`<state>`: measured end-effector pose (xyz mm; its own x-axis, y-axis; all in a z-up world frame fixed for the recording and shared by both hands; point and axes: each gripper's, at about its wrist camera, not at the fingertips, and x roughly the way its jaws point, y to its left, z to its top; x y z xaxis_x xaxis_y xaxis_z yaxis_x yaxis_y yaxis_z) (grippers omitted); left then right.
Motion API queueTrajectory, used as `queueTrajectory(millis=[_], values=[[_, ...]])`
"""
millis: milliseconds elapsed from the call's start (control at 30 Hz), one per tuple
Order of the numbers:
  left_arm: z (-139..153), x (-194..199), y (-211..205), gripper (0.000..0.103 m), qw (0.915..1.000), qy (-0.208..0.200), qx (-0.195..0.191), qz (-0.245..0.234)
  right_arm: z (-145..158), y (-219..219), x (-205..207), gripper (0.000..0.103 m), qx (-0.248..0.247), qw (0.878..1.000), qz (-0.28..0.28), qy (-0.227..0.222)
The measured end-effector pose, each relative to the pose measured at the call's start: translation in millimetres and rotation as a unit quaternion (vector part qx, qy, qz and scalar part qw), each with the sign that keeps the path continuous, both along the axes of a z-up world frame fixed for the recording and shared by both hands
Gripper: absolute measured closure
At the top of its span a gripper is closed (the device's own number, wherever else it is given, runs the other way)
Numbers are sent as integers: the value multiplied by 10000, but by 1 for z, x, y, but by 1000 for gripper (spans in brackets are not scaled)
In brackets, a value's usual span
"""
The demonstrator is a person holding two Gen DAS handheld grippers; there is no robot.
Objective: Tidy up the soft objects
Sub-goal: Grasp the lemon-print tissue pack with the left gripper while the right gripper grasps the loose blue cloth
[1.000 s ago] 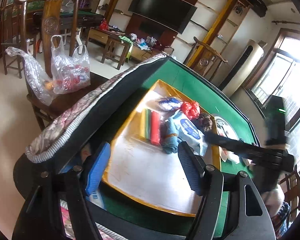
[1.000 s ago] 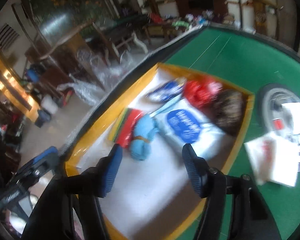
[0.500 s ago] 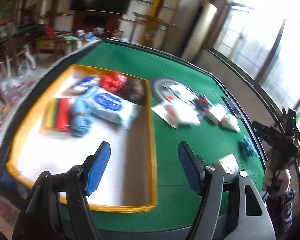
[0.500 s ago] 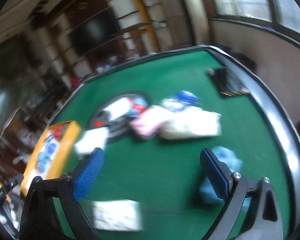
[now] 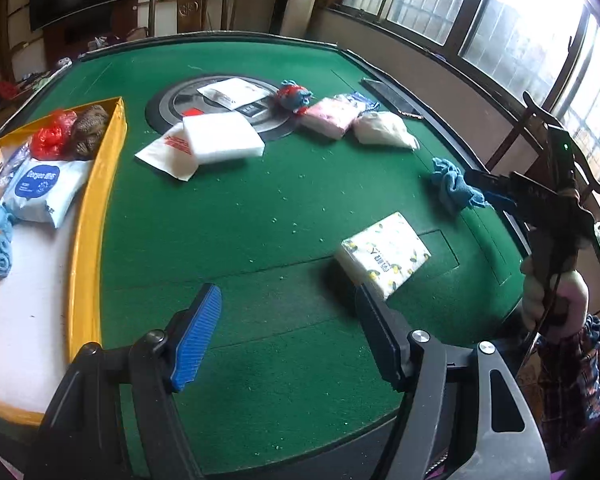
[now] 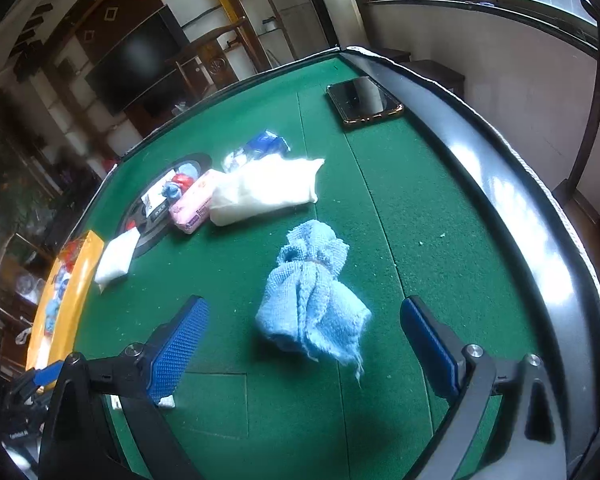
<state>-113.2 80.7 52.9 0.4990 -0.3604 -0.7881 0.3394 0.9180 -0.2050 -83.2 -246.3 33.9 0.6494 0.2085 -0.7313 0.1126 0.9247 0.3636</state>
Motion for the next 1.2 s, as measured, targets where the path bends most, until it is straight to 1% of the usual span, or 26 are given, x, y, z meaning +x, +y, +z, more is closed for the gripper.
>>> queueTrajectory(millis=[200,300,500,600,700,833,900,1200], values=[[-12,2,3,34,9997,194,89,137,-13,8,22,8,-120,9995,-36,283],[-16,3,-2,34,9996,252,93,106,-20,12,36,9,-146,9990,-52,409],[-22,5,-17,34,9996,242,125,-108,-22,18,38,8,-438,9986,-95,268],[-30,9,-21,33,9994,312,37,-152,-22,18,36,9,-467,9986,-114,241],[-32,11,-23,28,9997,193,-50,-147,-22,18,35,9,-518,9983,-132,237],[-34,10,-24,18,9997,34,-188,-174,-21,16,38,18,-595,9977,-204,236],[-35,9,-26,17,9997,-51,-144,-176,-21,16,38,19,-611,9976,-212,236],[-36,15,-23,6,9986,10,-416,-311,-20,20,41,20,-705,9970,-210,243]])
